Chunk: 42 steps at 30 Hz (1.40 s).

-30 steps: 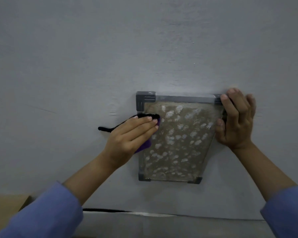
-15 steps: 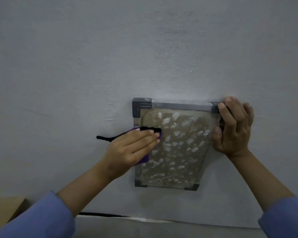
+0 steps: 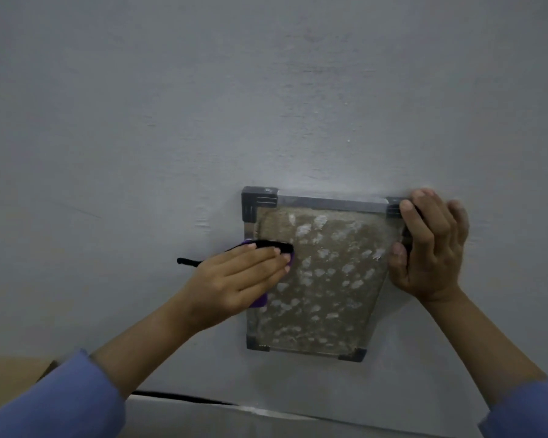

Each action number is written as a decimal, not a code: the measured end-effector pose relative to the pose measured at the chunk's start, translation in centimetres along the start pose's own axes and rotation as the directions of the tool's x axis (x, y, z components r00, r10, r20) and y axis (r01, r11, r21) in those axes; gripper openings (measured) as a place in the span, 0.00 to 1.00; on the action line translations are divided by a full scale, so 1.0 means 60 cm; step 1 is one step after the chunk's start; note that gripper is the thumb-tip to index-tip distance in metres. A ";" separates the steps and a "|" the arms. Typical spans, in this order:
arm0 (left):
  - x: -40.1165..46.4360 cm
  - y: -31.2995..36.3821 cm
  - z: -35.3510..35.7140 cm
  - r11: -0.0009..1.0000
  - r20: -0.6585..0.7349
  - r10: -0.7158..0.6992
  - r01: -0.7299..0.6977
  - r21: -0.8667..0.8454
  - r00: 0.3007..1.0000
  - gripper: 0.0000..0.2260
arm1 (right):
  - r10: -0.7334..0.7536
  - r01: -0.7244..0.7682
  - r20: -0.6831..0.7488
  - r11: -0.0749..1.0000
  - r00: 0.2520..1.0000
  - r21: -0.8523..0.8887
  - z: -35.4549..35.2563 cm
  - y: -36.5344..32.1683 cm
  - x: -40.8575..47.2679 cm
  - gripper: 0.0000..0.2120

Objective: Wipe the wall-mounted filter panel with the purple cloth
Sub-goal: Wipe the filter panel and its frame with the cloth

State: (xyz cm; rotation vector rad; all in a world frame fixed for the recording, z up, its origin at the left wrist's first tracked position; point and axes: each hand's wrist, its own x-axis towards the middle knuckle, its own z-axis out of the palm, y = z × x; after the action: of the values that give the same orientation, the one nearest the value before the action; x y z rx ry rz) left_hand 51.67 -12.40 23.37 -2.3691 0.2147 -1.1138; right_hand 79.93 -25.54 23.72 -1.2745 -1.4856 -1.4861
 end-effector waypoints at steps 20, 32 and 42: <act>0.048 -0.020 0.008 0.993 -0.126 -0.112 0.115 0.016 0.986 0.15 | -0.002 0.002 -0.021 1.000 1.000 -0.005 0.001 0.005 -0.005 0.21; 0.037 -0.030 -0.011 0.998 -0.074 -0.062 0.063 0.013 0.995 0.12 | 0.004 -0.004 -0.030 1.000 1.000 -0.017 0.003 0.004 -0.006 0.21; 0.005 0.001 0.017 0.994 0.005 -0.092 0.092 -0.062 0.996 0.13 | -0.001 0.000 -0.034 1.000 0.999 -0.011 0.003 0.005 -0.008 0.22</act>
State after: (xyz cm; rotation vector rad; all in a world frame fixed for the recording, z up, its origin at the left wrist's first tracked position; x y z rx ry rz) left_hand 52.65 -12.16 23.03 -2.4565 0.1428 -1.1621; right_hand 80.40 -25.48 23.35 -1.2495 -1.4576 -1.5111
